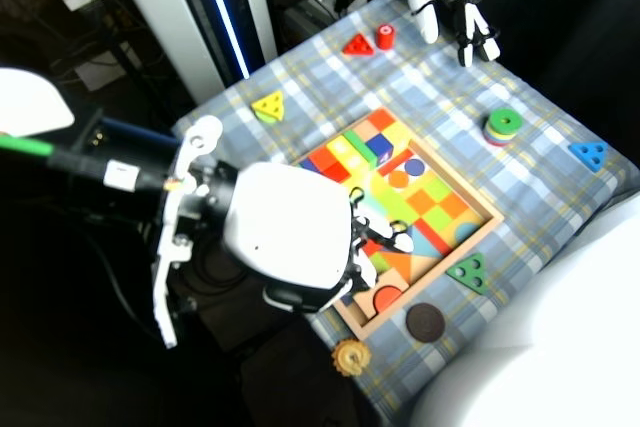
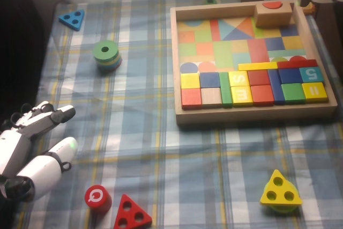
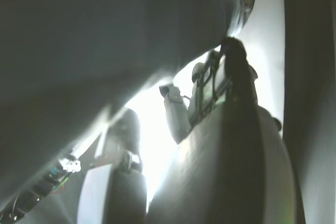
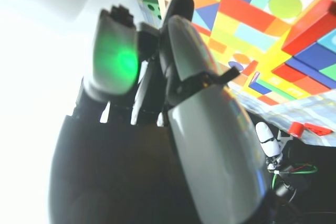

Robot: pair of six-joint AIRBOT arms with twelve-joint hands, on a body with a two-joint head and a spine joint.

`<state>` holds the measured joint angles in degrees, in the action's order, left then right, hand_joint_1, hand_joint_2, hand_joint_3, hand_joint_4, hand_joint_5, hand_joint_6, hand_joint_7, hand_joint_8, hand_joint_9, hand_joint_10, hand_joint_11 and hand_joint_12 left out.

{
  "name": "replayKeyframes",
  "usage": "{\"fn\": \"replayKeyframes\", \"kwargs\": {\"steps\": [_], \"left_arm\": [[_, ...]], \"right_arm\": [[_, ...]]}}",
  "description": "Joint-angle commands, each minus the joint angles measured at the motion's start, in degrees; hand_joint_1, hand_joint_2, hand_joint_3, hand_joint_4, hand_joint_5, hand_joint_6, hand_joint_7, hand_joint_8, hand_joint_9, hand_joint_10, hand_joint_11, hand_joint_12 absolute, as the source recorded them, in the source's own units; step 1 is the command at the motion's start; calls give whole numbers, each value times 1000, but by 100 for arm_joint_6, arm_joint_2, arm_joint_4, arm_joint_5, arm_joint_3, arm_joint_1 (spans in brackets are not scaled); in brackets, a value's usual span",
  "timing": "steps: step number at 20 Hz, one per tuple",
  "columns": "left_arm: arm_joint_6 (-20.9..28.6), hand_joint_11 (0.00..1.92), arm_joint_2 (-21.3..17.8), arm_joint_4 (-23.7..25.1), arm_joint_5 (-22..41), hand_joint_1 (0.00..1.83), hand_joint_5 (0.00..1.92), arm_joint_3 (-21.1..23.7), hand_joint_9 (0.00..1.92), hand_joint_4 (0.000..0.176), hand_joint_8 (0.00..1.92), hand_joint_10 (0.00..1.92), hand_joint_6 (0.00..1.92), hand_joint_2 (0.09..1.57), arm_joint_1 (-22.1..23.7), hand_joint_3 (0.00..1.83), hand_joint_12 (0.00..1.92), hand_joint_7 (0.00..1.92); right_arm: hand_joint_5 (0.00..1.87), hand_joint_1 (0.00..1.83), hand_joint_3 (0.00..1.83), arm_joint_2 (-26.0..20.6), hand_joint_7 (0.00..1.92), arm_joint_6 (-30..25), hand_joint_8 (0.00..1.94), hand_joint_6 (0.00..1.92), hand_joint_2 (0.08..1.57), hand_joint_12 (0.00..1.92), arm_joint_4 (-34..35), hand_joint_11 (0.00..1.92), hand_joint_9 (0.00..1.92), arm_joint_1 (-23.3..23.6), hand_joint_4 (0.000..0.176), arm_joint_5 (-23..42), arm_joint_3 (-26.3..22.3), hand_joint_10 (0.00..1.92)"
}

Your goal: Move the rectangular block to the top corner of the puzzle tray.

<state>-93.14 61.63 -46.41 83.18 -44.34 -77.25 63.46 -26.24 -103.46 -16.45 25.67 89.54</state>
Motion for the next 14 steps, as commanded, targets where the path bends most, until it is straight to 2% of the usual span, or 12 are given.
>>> {"fn": "replayKeyframes", "kwargs": {"steps": [1, 3, 4, 7, 9, 11, 12, 13, 14], "left_arm": [[27, 0, -20, 218, 634, 519, 506, 8, 57, 54, 4, 3, 6, 1404, 7, 2, 0, 140], [27, 0, -19, 218, 629, 527, 500, 8, 59, 69, 2, 3, 2, 1400, 7, 0, 0, 137], [27, 0, -19, 218, 623, 557, 498, 8, 54, 63, 2, 1, 1, 1396, 7, 0, 0, 140], [27, 0, -19, 220, 603, 526, 498, 6, 51, 78, 1, 1, 0, 1401, 7, 1, 0, 129], [27, 0, -19, 220, 603, 535, 495, 5, 59, 85, 2, 3, 0, 1395, 7, 0, 0, 135], [27, 0, -19, 220, 604, 557, 491, 4, 46, 79, 0, 0, 0, 1397, 7, 0, 0, 130], [27, 0, -18, 220, 604, 556, 494, 4, 50, 78, 1, 2, 1, 1394, 7, 0, 0, 132], [27, 0, -18, 220, 604, 585, 501, 4, 58, 71, 4, 4, 3, 1390, 7, 0, 0, 142], [27, 0, -18, 220, 606, 573, 505, 4, 59, 65, 3, 4, 4, 1393, 7, 0, 0, 144]], "right_arm": [[306, 1460, 2, -69, 1176, 37, 1941, 4, 1343, 1921, 195, 1475, 1423, 91, 0, -153, 10, 1921], [284, 1461, 2, -81, 1190, 37, 1941, 0, 1348, 1921, 195, 1501, 1458, 32, 0, -164, 10, 1921], [285, 1486, 0, -81, 1144, 37, 1941, 1, 1344, 1921, 195, 1508, 1452, -17, 0, -175, 10, 1921], [293, 1506, 0, -85, 1096, 30, 1941, 2, 1342, 1921, 194, 1466, 1386, -185, 0, -179, 11, 1921], [297, 1591, 0, -86, 1039, 28, 1941, 1, 1318, 1921, 167, 1421, 1319, -302, 0, -201, 13, 1921], [334, 1645, 0, -54, 1074, 28, 1941, 7, 1266, 1921, 138, 1432, 1337, -395, 0, -232, 43, 1921], [346, 1643, 0, -17, 907, 27, 1825, 6, 1264, 1921, 138, 1402, 1296, -454, 0, -236, 82, 1921], [356, 1388, 0, 32, 718, 22, 1574, 5, 1276, 1921, 138, 1399, 1258, -511, 0, -237, 133, 1921], [335, 1586, 0, 98, 862, 19, 1868, 4, 1283, 1921, 137, 1423, 1279, -583, 0, -240, 207, 1921]]}}
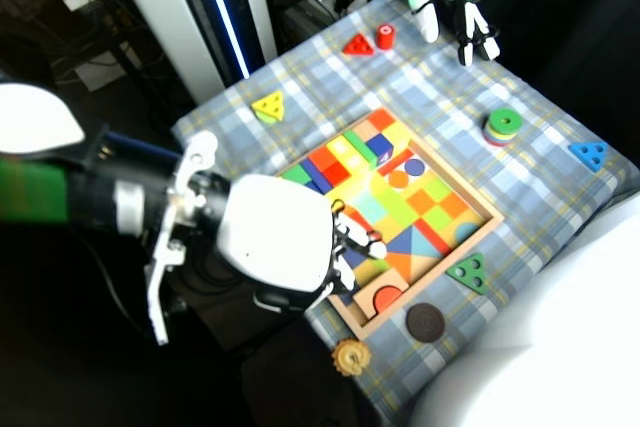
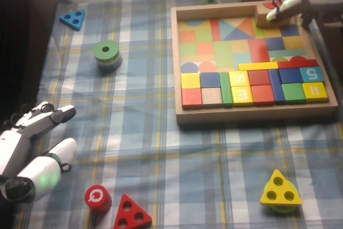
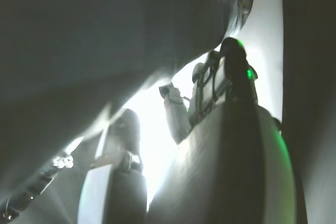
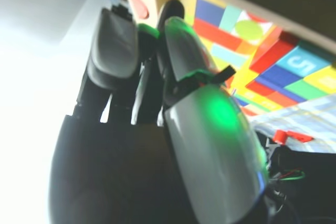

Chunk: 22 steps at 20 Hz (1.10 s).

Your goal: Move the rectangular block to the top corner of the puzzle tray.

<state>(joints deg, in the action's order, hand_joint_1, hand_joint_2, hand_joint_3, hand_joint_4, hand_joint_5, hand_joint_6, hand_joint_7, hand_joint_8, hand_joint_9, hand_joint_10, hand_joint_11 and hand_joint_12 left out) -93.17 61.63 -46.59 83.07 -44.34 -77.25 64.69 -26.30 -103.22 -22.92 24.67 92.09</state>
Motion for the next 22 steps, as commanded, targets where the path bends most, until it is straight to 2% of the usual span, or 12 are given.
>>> {"fn": "replayKeyframes", "kwargs": {"steps": [1, 4, 8, 10, 11, 12, 13, 14, 17, 19, 20, 22], "left_arm": [[29, 0, -18, 238, 616, 549, 496, 5, 52, 75, 1, 1, 1, 1396, 7, 1, 0, 141], [29, 0, -18, 238, 616, 580, 507, 5, 54, 83, 0, 2, 4, 1390, 7, 0, 0, 141], [29, 0, -18, 238, 615, 552, 516, 6, 64, 72, 2, 4, 1, 1394, 7, 1, 0, 146], [30, 0, -18, 238, 615, 546, 513, 6, 57, 68, 1, 0, 0, 1400, 7, 4, 0, 144], [30, 0, -18, 238, 615, 566, 512, 8, 58, 65, 1, 1, 0, 1394, 7, 0, 0, 147], [30, 0, -17, 237, 614, 580, 512, 7, 52, 66, 0, 0, 0, 1391, 7, 0, 0, 146], [30, 0, -16, 237, 614, 617, 520, 7, 53, 66, 2, 1, 2, 1382, 7, 0, 0, 151], [30, 0, -16, 237, 613, 591, 513, 6, 48, 76, 1, 0, 1, 1385, 7, 0, 0, 142], [30, 0, -16, 237, 613, 545, 500, 7, 47, 65, 1, 0, 0, 1397, 7, 4, 0, 130], [30, 0, -13, 236, 608, 563, 502, 8, 45, 76, 1, 0, 0, 1393, 6, 1, 0, 130], [30, 0, -12, 236, 604, 599, 517, 6, 53, 62, 5, 3, 5, 1385, 6, 0, 0, 142], [30, 0, -12, 236, 606, 574, 518, 6, 55, 63, 2, 3, 3, 1388, 6, 0, 0, 140]], "right_arm": [[324, 1589, 1, 79, 978, -1, 1926, 2, 1295, 1921, 113, 1406, 1273, -27, 0, -142, 78, 1921], [335, 1511, 1, 171, 999, -46, 1941, 3, 1299, 1921, 97, 1336, 1233, -93, 0, -142, 220, 1921], [349, 1428, 0, 207, 1076, -52, 1941, 5, 1307, 1921, 44, 1398, 1310, -92, 1, -175, 311, 1921], [354, 1353, 0, 207, 755, -53, 1491, 3, 1267, 1921, 44, 1413, 1274, -92, 0, -176, 314, 1921], [362, 1331, 0, 207, 729, -54, 1428, 5, 1255, 1921, 44, 1375, 1239, -92, 0, -175, 296, 1921], [356, 1475, 0, 207, 625, -54, 546, 4, 1282, 1921, 39, 1333, 1193, -92, 0, -175, 281, 1921], [353, 1508, 0, 207, 1030, -54, 1644, 53, 1263, 1921, 39, 1415, 1279, -92, 0, -175, 274, 1921], [370, 1485, 1, 198, 1185, -54, 1882, 24, 1268, 1921, 39, 1445, 1341, -53, 0, -174, 246, 1921], [342, 1424, 9, 55, 1129, 7, 1941, 2, 1308, 1921, 39, 1460, 1367, 200, 3, -174, 30, 1921], [341, 1387, 10, 17, 1108, 37, 1941, 1, 1321, 1921, 39, 1482, 1416, 308, 0, -175, -16, 1921], [352, 1388, 5, 7, 1060, 49, 1833, 2, 1317, 1921, 39, 1496, 1428, 351, 0, -175, -25, 1921], [331, 1333, 0, 3, 829, 63, 1419, 1, 1248, 1921, 47, 1475, 1392, 432, 22, -176, -28, 1921]]}}
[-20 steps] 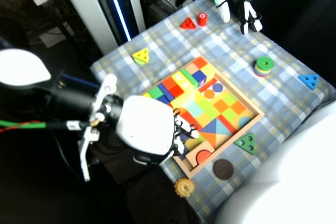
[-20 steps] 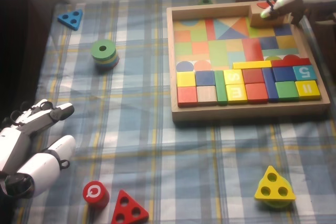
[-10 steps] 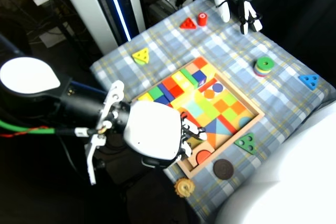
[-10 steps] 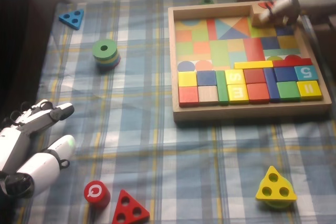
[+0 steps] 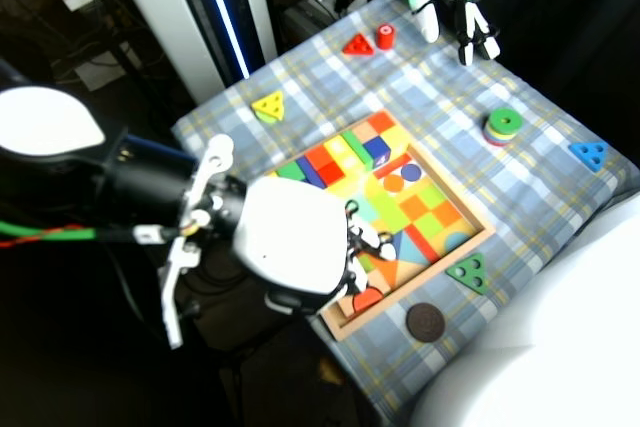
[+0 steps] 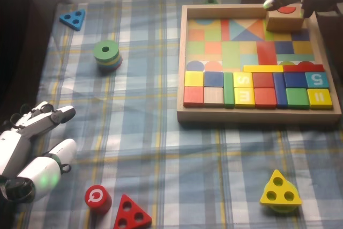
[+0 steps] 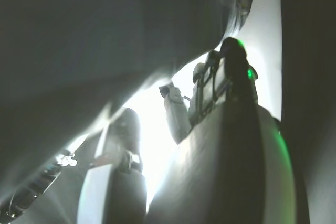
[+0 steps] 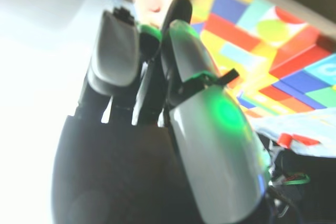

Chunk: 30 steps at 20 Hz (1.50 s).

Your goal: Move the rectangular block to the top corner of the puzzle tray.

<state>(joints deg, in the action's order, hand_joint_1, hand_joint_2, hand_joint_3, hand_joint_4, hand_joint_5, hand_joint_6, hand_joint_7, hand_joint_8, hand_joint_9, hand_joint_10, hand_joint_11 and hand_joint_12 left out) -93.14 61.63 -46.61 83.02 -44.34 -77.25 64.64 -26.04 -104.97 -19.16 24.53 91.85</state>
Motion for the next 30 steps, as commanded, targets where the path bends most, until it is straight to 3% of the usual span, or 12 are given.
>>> {"fn": "replayKeyframes", "kwargs": {"steps": [1, 2, 5, 11, 12, 15, 18, 19, 21, 24, 28, 30], "left_arm": [[28, 0, -12, 237, 612, 589, 530, 8, 64, 60, 5, 5, 6, 1381, 6, 0, 0, 152], [28, 0, -12, 237, 612, 596, 534, 8, 62, 51, 5, 4, 7, 1384, 6, 0, 0, 156], [28, 0, -12, 237, 616, 561, 519, 12, 60, 64, 7, 8, 5, 1396, 5, 2, 0, 150], [28, 0, -15, 209, 641, 586, 513, 12, 68, 59, 0, 3, 0, 1401, 1, 0, 0, 145], [28, 0, -18, 208, 656, 633, 523, 15, 76, 44, 4, 5, 4, 1395, -7, 0, 0, 156], [28, 0, -24, 195, 691, 568, 520, 29, 76, 58, 2, 3, 2, 1396, -21, 0, 0, 152], [29, 0, -24, 175, 716, 592, 524, 35, 81, 62, 1, 4, 1, 1391, -39, 0, 0, 156], [29, 0, -27, 175, 719, 579, 516, 36, 79, 79, 1, 2, 0, 1392, -41, 0, 0, 156], [39, 0, -38, 162, 754, 527, 516, 52, 70, 58, 1, 1, 0, 1404, -62, 4, 0, 140], [47, 0, -33, 150, 765, 543, 516, 52, 69, 55, 3, 3, 0, 1402, -64, 0, 0, 141], [50, 0, -41, 104, 791, 512, 521, 64, 82, 57, 2, 6, 1, 1407, -67, 2, 0, 150], [50, 0, -41, 96, 823, 484, 506, 72, 68, 54, 1, 2, 0, 1411, -67, 3, 0, 135]], "right_arm": [[326, 1313, 4, -30, 731, 37, 1508, 1, 1262, 1921, 305, 1441, 1356, 163, 16, -163, -35, 1921], [318, 1332, 15, -37, 1106, 37, 1854, 1, 1298, 1921, 327, 1486, 1410, 168, 0, -163, -43, 1921], [319, 1306, 11, -217, 1343, 451, 1940, 2, 1315, 1921, 890, 1525, 1488, 306, 0, -167, -213, 1921], [260, 1412, 9, -681, 1328, 718, 1941, 2, 1356, 1921, 1472, 1556, 1524, 487, 0, -187, -639, 1921], [260, 1404, 9, -791, 1323, 956, 1941, 1, 1360, 1921, 1811, 1540, 1518, 487, 3, -216, -753, 1921], [267, 1435, 1, -1184, 1298, 2798, 1941, 5, 1350, 1921, 3570, 1532, 1508, 205, 15, -217, -1281, 1921], [297, 1388, 4, -1500, 1279, 4434, 1941, 10, 1359, 1921, 5427, 1525, 1498, -246, 28, -155, -1767, 1921], [322, 1409, 0, -1607, 1260, 5114, 1941, 15, 1350, 1921, 6133, 1516, 1483, -422, 0, -28, -1915, 1921], [354, 1333, 1, -1764, 1239, 6196, 1941, 18, 1351, 1921, 7592, 1455, 1436, -899, 47, 435, -2140, 1921], [357, 1113, 0, -1935, 1312, 6997, 1941, 6, 1296, 1921, 9191, 1483, 1504, -1796, 0, 1268, -2375, 1921], [290, 878, 2, -2007, 920, 7847, 1941, 9, 1294, 1921, 10831, 1119, 1137, -3103, 0, 2554, -2815, 1921], [232, 669, 3, -2007, 801, 7871, 1326, 3, 1331, 1910, 11438, 856, 918, -3689, 0, 3194, -2949, 1722]]}}
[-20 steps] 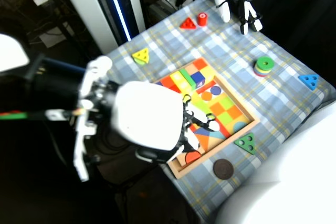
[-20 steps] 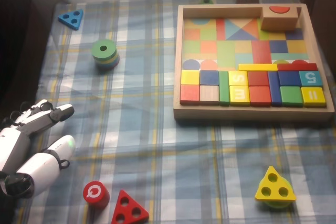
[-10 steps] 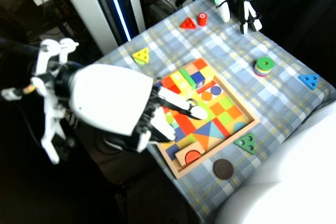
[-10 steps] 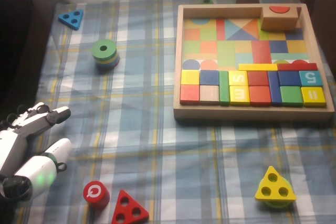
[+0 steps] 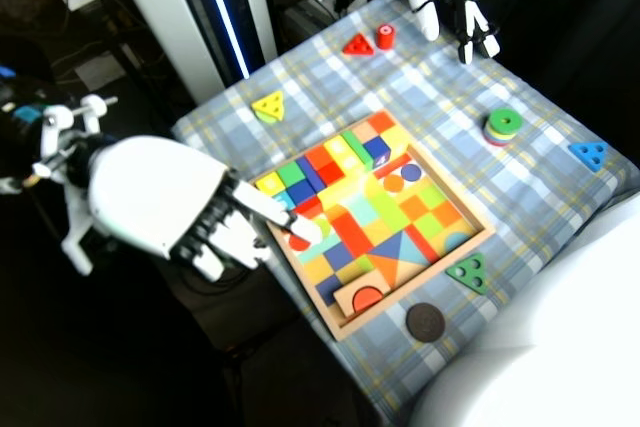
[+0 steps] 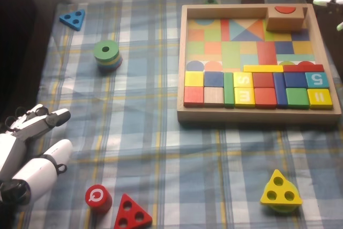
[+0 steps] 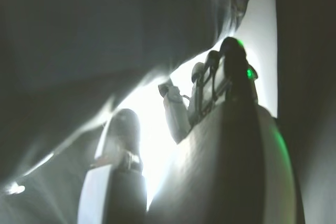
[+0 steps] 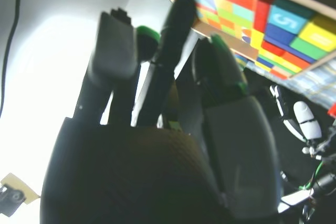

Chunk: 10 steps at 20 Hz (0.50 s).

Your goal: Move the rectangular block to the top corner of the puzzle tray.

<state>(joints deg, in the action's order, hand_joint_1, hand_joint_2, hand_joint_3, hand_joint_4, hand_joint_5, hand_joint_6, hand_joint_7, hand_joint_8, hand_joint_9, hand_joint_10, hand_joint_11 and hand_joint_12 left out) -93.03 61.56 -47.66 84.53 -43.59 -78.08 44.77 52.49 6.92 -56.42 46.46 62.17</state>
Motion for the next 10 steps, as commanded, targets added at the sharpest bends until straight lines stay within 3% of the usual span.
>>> {"fn": "replayKeyframes", "kwargs": {"steps": [1, 2, 3, 4, 6, 7, 9, 10], "left_arm": [[39, 0, -34, 197, 680, 494, 497, -1, 49, 48, 0, 0, 0, 1413, 16, 3, 0, 125], [39, 0, -36, 194, 682, 496, 496, -1, 46, 48, 1, 0, 0, 1413, 16, 2, 0, 126], [39, 0, -37, 194, 679, 506, 505, -1, 49, 44, 3, 2, 3, 1410, 17, 0, 0, 134], [39, 0, -37, 193, 677, 520, 513, 1, 52, 46, 4, 2, 4, 1406, 18, 0, 0, 140], [39, 0, -33, 190, 676, 510, 512, 3, 52, 38, 3, 2, 3, 1410, 18, 1, 0, 141], [39, 0, -32, 191, 648, 539, 513, -2, 59, 42, 3, 4, 2, 1403, 25, 0, 0, 144], [39, 0, -27, 190, 615, 504, 503, -9, 68, 65, 1, 5, 0, 1405, 47, 0, 0, 141], [39, 0, -23, 151, 600, 514, 503, -19, 71, 63, 2, 5, 1, 1409, 45, 1, 0, 146]], "right_arm": [[227, 521, 2, -15, 715, 31, 872, 1, 1346, 1753, 468, 642, 711, -186, 0, 1239, -38, 1376], [215, 403, 1, -23, 627, 136, 519, 0, 1344, 1608, 825, 417, 520, -554, 0, 1642, -163, 1045], [208, 218, 0, -44, 496, 265, 191, 1, 1279, 1451, 1036, 153, 411, -807, 47, 1860, -261, 535], [194, 141, 0, -109, 452, 554, 59, 0, 1269, 1336, 1343, 31, 426, -1113, 27, 2152, -433, 250], [152, 8, 0, -188, 225, 1056, 7, 1, 1266, 964, 1933, 0, 243, -1791, 4, 2838, -806, 53], [139, 1, 0, -197, 155, 1125, 9, 6, 1264, 772, 2141, 0, 173, -2063, 0, 3203, -977, 14], [103, 0, 0, -177, 51, 1125, 14, 2, 1178, 301, 2402, 0, 23, -2386, 0, 3656, -1173, 21], [89, 0, 0, -116, 30, 1125, 5, 1, 1159, 222, 2536, 0, 6, -2519, 0, 3892, -1275, 14]]}}
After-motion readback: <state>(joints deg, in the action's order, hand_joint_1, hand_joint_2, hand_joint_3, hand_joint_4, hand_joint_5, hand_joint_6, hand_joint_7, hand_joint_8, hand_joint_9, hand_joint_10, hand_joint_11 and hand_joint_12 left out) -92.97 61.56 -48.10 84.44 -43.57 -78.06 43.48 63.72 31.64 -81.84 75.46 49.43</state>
